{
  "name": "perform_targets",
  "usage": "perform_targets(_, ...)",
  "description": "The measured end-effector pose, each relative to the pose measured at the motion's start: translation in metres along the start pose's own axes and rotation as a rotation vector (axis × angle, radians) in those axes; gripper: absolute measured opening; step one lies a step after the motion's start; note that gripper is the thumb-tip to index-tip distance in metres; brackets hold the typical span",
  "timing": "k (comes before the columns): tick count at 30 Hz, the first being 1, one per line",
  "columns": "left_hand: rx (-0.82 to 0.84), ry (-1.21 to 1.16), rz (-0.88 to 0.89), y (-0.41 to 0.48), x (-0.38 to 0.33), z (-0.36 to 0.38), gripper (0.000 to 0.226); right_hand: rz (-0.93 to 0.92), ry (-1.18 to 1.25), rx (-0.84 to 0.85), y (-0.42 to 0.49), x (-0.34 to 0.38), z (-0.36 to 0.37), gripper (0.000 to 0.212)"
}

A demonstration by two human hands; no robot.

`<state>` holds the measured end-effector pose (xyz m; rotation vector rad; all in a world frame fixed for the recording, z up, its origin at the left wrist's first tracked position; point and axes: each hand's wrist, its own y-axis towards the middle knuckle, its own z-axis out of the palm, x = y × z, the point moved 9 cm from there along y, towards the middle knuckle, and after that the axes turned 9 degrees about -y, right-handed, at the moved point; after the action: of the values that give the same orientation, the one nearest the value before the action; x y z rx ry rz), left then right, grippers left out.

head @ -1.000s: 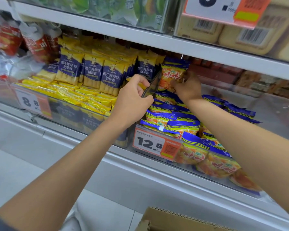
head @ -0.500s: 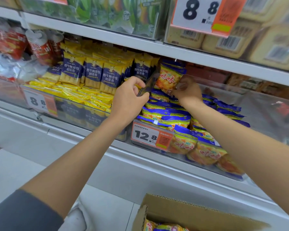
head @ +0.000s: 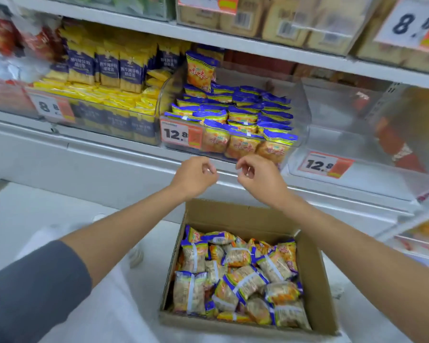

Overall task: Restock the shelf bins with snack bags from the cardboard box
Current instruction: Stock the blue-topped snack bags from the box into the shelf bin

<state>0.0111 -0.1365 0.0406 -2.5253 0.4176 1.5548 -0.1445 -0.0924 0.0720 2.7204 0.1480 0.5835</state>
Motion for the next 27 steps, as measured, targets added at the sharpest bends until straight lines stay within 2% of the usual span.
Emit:
perform_targets(4, 0.166, 0.031, -0.151, -0.036, 0.051, 0.049, 0.008, 0.199, 0.001, 0.533, -0.093, -0.062, 0.068, 0.019)
perform_targets(8, 0.229, 0.089, -0.22, -0.049, 0.094, 0.073, 0.009, 0.353, 0.033, 0.698, -0.157, -0.118, 0.111, 0.026)
perform_targets(12, 0.279, 0.062, -0.251, -0.05, 0.113, 0.093, 0.006, 0.303, -0.027, 0.913, -0.186, -0.133, 0.164, 0.069)
perform_targets(13, 0.297, 0.051, -0.268, -0.051, 0.118, 0.098, 0.007, 0.292, -0.051, 0.945, -0.193, -0.136, 0.175, 0.072)
perform_targets(15, 0.336, 0.04, -0.299, -0.055, 0.128, 0.106, 0.008, 0.296, -0.072, 0.915, -0.197, -0.141, 0.186, 0.062)
perform_targets(17, 0.374, 0.06, -0.297, -0.059, 0.131, 0.114, 0.008, 0.312, -0.066, 0.804, -0.191, -0.141, 0.183, 0.043)
perform_targets(19, 0.412, 0.047, -0.293, -0.062, 0.127, 0.121, 0.015, 0.335, -0.018, 0.693, -0.176, -0.134, 0.168, 0.032)
perform_targets(21, 0.464, 0.107, -0.282, -0.065, 0.124, 0.13, 0.044, 0.341, 0.07, 0.68, -0.159, -0.123, 0.152, 0.027)
perform_targets(23, 0.536, 0.196, -0.255, -0.07, 0.118, 0.138, 0.074, 0.31, 0.143, 0.736, -0.146, -0.109, 0.136, 0.023)
perform_targets(24, 0.582, 0.168, -0.247, -0.072, 0.113, 0.145, 0.08, 0.291, 0.173, 0.739, -0.139, -0.102, 0.127, 0.024)
perform_targets(25, 0.624, 0.078, -0.251, -0.075, 0.109, 0.151, 0.078, 0.281, 0.214, 0.72, -0.133, -0.096, 0.116, 0.026)
perform_targets(27, 0.639, -0.102, -0.293, -0.079, 0.103, 0.157, 0.058, 0.308, 0.337, 0.636, -0.125, -0.089, 0.095, 0.025)
